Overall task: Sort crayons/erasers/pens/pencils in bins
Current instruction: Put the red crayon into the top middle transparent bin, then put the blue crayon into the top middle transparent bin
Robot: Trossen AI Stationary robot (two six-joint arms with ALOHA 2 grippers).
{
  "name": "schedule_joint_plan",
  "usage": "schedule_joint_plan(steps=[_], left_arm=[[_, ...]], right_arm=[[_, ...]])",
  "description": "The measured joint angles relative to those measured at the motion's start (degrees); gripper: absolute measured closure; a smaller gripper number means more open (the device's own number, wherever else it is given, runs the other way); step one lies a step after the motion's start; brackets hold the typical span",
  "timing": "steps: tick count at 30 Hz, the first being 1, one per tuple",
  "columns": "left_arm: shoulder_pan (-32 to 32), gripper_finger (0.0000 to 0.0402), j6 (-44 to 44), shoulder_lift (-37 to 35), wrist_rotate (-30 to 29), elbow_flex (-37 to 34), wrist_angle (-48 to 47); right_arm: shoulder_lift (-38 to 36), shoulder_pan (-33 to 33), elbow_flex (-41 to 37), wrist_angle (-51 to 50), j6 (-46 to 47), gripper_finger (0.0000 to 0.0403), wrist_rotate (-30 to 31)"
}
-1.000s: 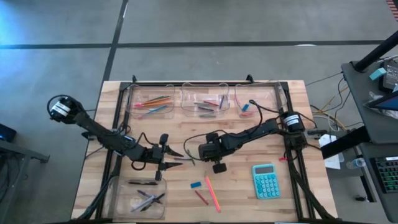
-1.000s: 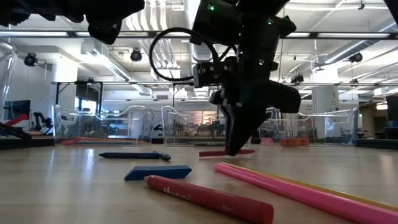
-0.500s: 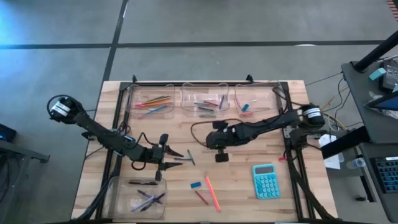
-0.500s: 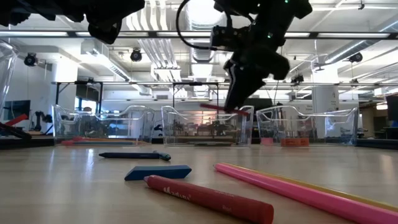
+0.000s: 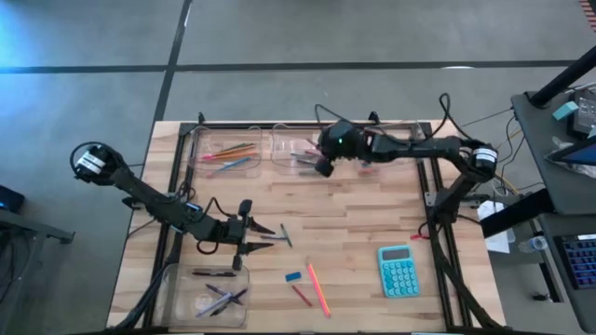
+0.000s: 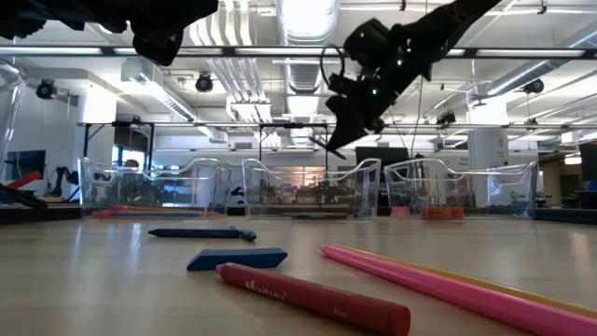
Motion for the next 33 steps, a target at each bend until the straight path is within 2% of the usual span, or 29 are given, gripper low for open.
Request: schedule_joint_plan(steps=[4, 10, 14, 17, 20, 24, 33], left_arm=[[0.23, 0.0275, 0.01, 0.00, 0.00, 0.00, -0.02], [0.23, 0.0275, 0.02, 0.00, 0.00, 0.00, -0.15], [0.23, 0.0275, 0.02, 0.00, 0.00, 0.00, -0.16], [0.23, 0.0275, 0.02, 0.00, 0.00, 0.00, -0.16], [0.25, 0.0275, 0.00, 0.00, -0.01, 0.00, -0.38], [0.29, 0.0275, 0.00, 0.00, -0.09, 0.00, -0.44], [0.29, 0.0275, -0.06, 0.03, -0.42, -0.04, -0.71]], right_arm=[[0.89, -2.55, 0.38, -0.71, 0.03, 0.0358, -0.10], [0.48, -1.33, 2.32, -3.17, 0.90, 0.0266, 0.03], [0.32, -0.12, 7.33, -13.32, 6.28, 0.0214, -1.68], [0.26, 2.53, 9.94, -22.08, 8.34, 0.0196, -4.95], [0.04, 8.24, 9.75, -26.31, 10.09, 0.0192, -6.01], [-0.09, 18.47, 6.80, -25.62, 10.71, 0.0198, -6.00], [0.06, 42.05, -5.99, -1.61, 23.34, 0.0217, 5.11]])
